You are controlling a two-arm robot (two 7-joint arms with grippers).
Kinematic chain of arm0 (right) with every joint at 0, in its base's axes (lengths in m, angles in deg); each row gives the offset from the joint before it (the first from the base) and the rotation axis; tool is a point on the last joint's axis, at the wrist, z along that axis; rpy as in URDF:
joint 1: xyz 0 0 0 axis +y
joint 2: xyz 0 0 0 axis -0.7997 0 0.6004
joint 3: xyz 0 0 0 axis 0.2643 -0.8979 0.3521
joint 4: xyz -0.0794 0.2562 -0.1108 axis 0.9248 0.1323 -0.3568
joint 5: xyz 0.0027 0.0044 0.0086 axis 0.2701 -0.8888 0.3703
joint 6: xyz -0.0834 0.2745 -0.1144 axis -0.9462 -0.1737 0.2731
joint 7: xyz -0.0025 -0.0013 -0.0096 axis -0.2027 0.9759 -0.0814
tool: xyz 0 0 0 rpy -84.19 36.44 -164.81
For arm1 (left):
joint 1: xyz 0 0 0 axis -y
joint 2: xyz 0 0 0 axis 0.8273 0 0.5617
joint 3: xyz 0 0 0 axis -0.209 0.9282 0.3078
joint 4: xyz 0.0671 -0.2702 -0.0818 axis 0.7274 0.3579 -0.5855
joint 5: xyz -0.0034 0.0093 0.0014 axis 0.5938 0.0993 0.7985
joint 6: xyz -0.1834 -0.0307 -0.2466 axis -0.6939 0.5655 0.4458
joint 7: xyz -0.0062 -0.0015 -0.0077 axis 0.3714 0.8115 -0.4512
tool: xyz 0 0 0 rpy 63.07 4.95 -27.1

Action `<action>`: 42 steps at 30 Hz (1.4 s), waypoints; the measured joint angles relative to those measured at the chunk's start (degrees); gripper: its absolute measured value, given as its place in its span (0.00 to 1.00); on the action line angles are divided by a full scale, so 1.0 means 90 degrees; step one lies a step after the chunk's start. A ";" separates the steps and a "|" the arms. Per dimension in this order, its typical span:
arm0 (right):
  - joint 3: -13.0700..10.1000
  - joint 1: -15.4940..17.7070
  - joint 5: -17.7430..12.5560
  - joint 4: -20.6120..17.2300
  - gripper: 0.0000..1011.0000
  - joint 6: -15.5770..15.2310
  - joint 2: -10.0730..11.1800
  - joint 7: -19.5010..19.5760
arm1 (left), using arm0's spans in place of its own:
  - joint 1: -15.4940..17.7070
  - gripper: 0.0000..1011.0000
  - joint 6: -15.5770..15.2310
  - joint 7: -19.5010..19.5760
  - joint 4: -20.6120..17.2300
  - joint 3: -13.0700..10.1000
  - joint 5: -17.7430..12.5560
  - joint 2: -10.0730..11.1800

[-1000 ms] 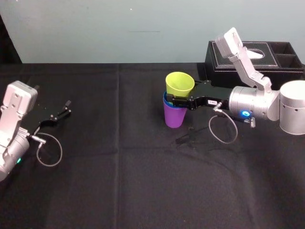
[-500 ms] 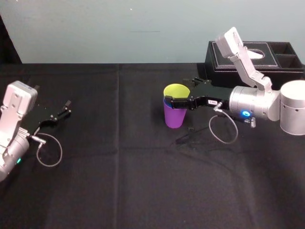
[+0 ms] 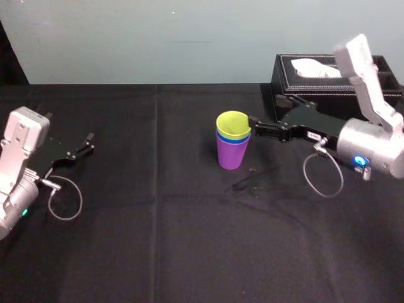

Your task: Stack the three plastic cups sequentially using one hand.

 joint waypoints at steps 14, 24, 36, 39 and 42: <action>-0.0767 0.1379 0.0640 -0.0564 0.99 0.0482 -0.0646 0.2519 | 0.0000 1.00 0.0000 0.0000 0.0000 0.0000 0.0000 0.0000; -0.0713 0.1396 0.1322 -0.0199 0.99 0.0620 -0.1177 0.3347 | 0.0000 1.00 0.0000 0.0000 0.0000 0.0000 0.0000 0.0000; -0.0671 0.1359 0.1449 -0.0145 0.99 0.0566 -0.1230 0.3412 | 0.0000 1.00 0.0000 0.0000 0.0000 0.0000 0.0000 0.0000; -0.0672 0.1360 0.1443 -0.0146 0.99 0.0570 -0.1229 0.3411 | 0.0000 1.00 0.0000 0.0000 0.0000 0.0000 0.0000 0.0000; -0.0674 0.1361 0.1436 -0.0148 0.99 0.0574 -0.1227 0.3409 | 0.0000 1.00 0.0000 0.0000 0.0000 0.0000 0.0000 0.0000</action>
